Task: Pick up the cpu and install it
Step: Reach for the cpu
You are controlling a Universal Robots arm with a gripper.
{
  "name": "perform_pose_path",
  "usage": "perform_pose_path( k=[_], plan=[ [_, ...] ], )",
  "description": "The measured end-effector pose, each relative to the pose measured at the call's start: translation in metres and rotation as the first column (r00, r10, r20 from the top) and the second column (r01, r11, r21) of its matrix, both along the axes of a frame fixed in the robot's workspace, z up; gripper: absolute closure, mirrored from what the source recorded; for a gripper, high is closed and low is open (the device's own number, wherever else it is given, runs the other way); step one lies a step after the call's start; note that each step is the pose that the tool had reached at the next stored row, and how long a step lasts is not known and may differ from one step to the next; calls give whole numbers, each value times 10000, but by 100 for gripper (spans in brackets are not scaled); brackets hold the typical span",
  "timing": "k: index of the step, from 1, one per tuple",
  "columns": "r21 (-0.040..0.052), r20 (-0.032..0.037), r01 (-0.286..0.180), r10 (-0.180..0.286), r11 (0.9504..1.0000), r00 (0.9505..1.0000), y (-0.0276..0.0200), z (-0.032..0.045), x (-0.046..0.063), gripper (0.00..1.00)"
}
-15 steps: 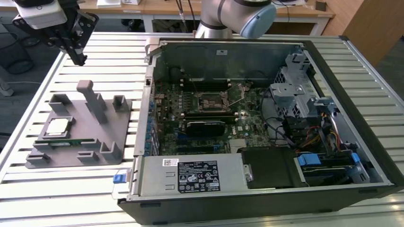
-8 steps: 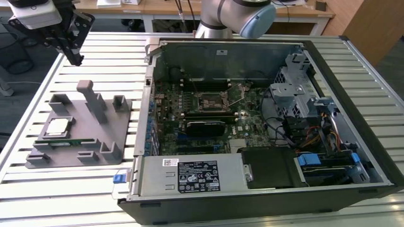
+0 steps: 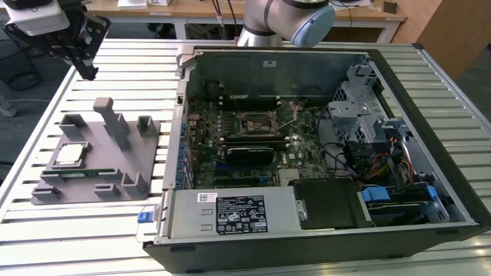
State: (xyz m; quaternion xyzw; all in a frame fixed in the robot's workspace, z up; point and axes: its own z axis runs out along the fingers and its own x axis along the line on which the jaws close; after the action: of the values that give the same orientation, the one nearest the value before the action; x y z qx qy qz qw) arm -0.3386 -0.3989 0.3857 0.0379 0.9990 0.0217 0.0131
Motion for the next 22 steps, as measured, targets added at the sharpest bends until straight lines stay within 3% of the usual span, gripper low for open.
perform_pose_path(
  k=[14,22],
  plan=[
    [0,0,-1,1,10000,10000,0,-4,-157,89],
    [0,1,0,0,10000,10000,-4,-12,-312,89]
  ],
)
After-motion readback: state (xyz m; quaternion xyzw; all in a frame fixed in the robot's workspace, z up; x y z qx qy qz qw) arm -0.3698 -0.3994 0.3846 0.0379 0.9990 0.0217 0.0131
